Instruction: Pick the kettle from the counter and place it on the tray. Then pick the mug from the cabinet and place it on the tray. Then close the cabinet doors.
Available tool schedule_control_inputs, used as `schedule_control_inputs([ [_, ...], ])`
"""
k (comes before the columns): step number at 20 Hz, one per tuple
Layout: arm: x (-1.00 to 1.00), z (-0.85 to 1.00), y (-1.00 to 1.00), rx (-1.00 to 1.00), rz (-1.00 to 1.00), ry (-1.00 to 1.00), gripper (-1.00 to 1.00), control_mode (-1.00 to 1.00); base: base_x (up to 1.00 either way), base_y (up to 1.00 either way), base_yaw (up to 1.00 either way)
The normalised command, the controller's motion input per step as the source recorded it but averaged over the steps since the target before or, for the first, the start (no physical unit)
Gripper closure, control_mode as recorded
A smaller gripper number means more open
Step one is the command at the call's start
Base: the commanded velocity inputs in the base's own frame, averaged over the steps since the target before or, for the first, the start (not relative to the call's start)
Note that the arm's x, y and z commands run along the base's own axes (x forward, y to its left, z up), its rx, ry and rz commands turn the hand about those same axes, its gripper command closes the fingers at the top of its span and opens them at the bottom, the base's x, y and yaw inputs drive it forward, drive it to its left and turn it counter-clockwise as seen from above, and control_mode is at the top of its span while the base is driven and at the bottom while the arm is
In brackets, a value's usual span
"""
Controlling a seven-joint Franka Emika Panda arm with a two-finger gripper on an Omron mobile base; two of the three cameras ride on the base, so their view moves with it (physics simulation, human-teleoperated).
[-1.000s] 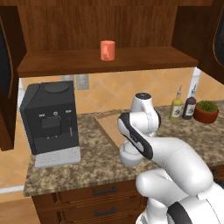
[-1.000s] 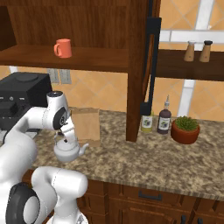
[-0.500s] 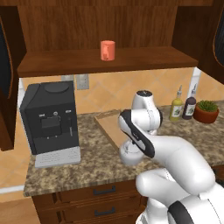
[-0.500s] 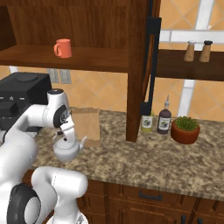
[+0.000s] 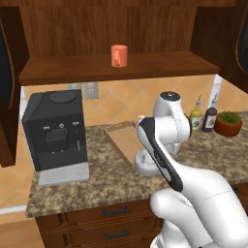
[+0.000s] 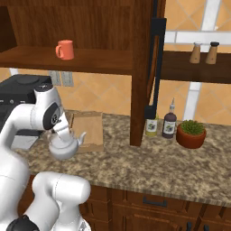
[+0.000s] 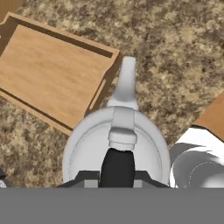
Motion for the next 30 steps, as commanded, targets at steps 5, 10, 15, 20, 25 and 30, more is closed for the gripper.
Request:
schedule_control_inputs([
  [5, -0.09, 0.39, -0.04, 0.0, 0.0, -0.2, 1.0, -1.0, 0.0, 0.0, 0.0],
  [10, 0.02, 0.21, -0.01, 0.0, 0.01, -0.36, 1.0, -1.0, 0.0, 0.0, 0.0],
  [15, 0.17, 0.07, 0.0, 0.08, 0.0, -0.12, 1.0, -1.0, 0.0, 0.0, 0.0],
  [20, 0.36, 0.18, -0.11, 0.18, 0.0, 0.0, 1.0, -1.0, 0.0, 0.0, 0.0],
  [25, 0.44, 0.18, -0.01, 0.09, 0.0, 0.05, 1.0, -1.0, 0.0, 0.0, 0.0],
  [30, 0.62, -0.01, 0.0, 0.0, 0.0, 0.05, 1.0, -1.0, 0.0, 0.0, 0.0],
])
